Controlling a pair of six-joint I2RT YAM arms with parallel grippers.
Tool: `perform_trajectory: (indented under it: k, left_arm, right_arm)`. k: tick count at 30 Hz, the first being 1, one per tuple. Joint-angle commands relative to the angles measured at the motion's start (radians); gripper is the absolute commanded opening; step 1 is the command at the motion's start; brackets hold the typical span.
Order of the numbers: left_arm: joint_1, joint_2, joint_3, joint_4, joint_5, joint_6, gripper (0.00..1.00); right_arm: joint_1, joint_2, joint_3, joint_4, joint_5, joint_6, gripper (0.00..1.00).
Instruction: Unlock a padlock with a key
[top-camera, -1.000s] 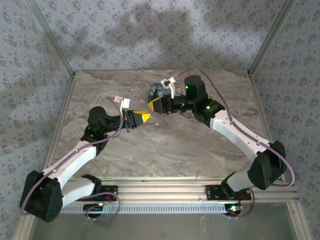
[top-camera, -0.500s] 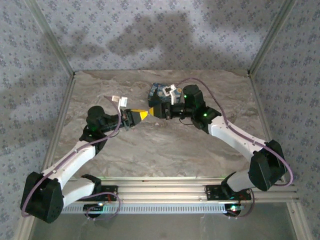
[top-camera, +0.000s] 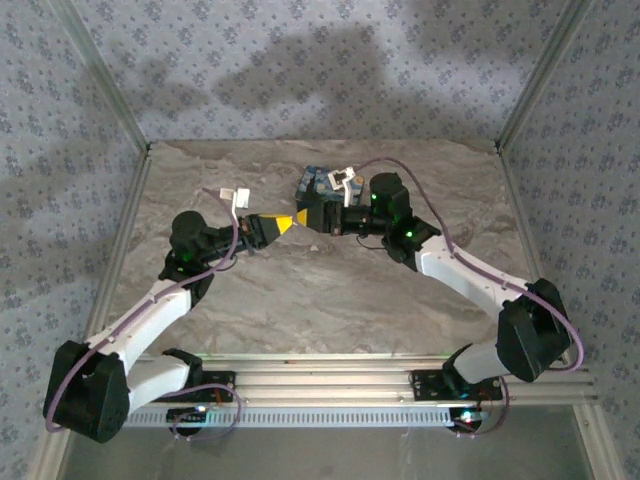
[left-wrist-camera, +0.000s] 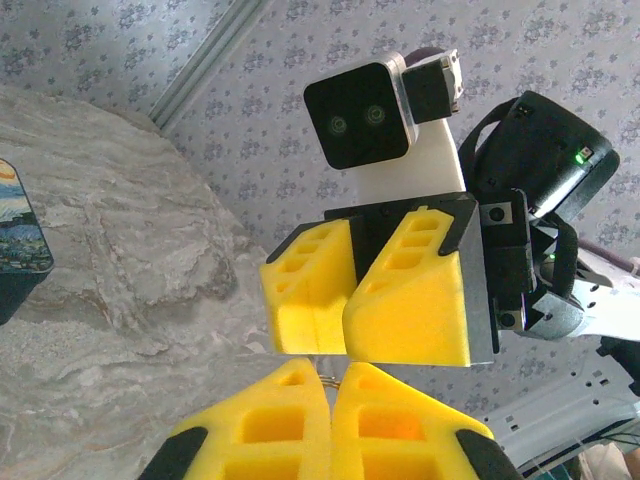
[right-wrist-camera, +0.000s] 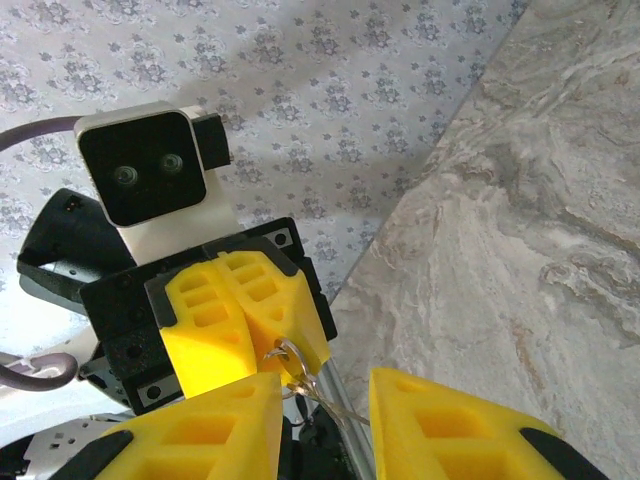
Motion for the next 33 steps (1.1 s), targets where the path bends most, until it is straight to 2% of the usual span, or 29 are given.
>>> perform_trajectory:
  k: [1, 9, 25, 33]
  left_arm:
    - [0.01, 0.005, 0.018, 0.072, 0.006, -0.033, 0.0]
    - [0.025, 0.019, -0.005, 0.162, 0.006, -0.096, 0.0]
    - [0.027, 0.033, -0.011, 0.189, 0.018, -0.115, 0.0]
    - [0.027, 0.039, -0.009, 0.185, 0.033, -0.115, 0.0]
  right_arm:
    - [0.002, 0.012, 0.0, 0.051, -0.024, 0.025, 0.29]
    - [0.009, 0.031, 0.003, 0.058, -0.044, 0.035, 0.29]
    - [0.019, 0.05, 0.019, 0.09, -0.08, 0.054, 0.3]
    - [0.019, 0.061, 0.032, 0.097, -0.086, 0.054, 0.2]
